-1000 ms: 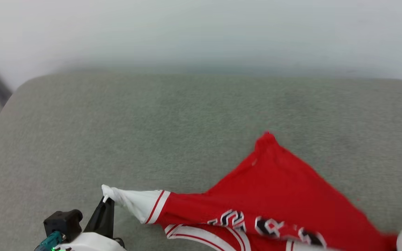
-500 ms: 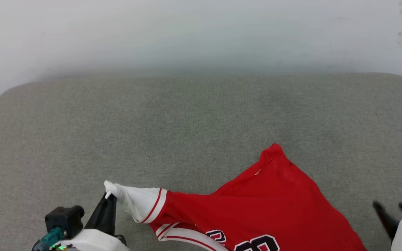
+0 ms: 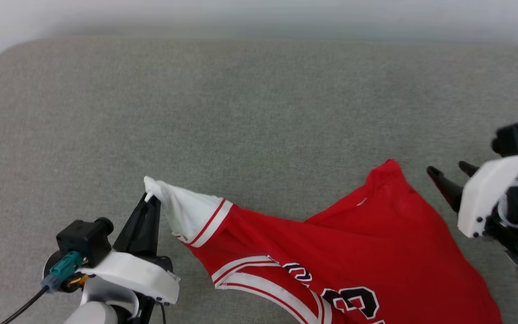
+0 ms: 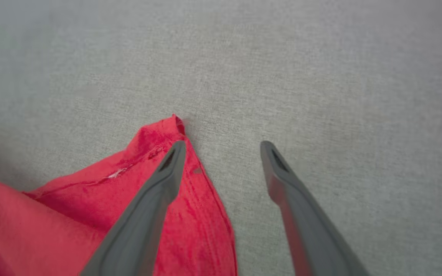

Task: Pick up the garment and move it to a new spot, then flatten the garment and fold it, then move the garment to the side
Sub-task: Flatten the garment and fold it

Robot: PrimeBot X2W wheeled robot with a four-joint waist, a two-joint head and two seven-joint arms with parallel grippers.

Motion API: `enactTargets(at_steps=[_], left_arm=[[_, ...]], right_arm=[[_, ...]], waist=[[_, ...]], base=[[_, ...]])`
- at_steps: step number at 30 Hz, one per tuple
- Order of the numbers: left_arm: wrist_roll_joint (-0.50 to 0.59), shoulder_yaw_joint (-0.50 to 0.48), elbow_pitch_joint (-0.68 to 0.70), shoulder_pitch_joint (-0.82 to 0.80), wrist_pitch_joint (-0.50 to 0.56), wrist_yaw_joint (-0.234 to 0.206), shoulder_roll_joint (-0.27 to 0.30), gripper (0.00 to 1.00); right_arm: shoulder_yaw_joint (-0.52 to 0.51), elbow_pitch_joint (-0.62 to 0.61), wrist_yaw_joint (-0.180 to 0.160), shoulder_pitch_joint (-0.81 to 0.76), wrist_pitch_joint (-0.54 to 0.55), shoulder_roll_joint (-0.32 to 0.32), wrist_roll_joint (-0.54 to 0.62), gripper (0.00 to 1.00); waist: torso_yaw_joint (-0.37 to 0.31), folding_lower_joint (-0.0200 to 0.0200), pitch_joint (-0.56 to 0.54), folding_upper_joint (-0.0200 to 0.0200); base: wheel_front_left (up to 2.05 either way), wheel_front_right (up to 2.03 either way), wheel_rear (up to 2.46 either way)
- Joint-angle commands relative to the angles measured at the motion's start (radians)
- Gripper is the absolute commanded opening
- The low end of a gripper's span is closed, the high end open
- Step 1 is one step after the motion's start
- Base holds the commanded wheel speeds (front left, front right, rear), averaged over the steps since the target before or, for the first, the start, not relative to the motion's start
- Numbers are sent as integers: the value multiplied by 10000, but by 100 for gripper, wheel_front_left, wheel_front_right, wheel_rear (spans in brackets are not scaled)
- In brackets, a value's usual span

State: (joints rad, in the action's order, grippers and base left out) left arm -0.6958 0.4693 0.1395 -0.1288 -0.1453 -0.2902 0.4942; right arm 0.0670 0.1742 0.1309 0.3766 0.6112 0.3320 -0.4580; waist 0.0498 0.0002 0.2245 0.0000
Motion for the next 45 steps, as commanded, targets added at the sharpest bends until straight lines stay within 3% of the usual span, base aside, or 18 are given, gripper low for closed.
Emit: enactTargets(at_steps=[1, 10, 18, 19, 20, 27, 35, 41, 45], left_arm=[[90, -14, 2, -220, -89, 92, -44, 0], [29, 16, -256, -729, -316, 319, -263, 0], [-20, 21, -487, -855, -438, 427, -358, 0], [-43, 25, -517, -855, -454, 438, -373, 0], [-57, 28, -548, -851, -468, 437, -383, 0], [-123, -3, -777, -720, -460, 442, -307, 0], [-235, -293, -898, -696, -367, 263, -30, 0], [-450, -465, -1318, -1669, 62, 517, 109, 0], [-647, -517, -2043, -2864, 401, 830, -84, 0]], right_arm=[[290, 140, -3, 353, 325, 130, -65, 100], [2186, 1549, -3, 1955, 2339, 211, -518, 100], [2959, 2836, -5, 1808, 3668, 216, -997, 100], [3034, 2863, -5, 1792, 3702, 199, -1050, 41], [3095, 2879, -3, 1810, 3692, 189, -1095, 0], [3230, 2556, -2, 2180, 3046, 236, -1171, 0], [3047, 2094, -3, 2227, 1726, 356, -919, 0], [2173, 2438, -3, 2110, 796, 37, -375, 0], [1785, 2659, -5, 2418, 391, -127, -14, 0]], waist=[[317, -2, 406, 0], [669, -2, 1026, 0], [754, -2, 1167, 0], [746, -2, 1162, 0], [733, -2, 1151, 0], [543, -2, 589, 0], [96, -2, -857, 0], [-149, -2, -1865, 0], [-284, -2, -2217, 0]], base=[[0, 0, 0], [0, 0, 0], [0, 0, 0], [0, 0, 0], [0, 0, 0], [0, 0, 0], [0, 0, 0], [0, 0, 0], [0, 0, 0]])
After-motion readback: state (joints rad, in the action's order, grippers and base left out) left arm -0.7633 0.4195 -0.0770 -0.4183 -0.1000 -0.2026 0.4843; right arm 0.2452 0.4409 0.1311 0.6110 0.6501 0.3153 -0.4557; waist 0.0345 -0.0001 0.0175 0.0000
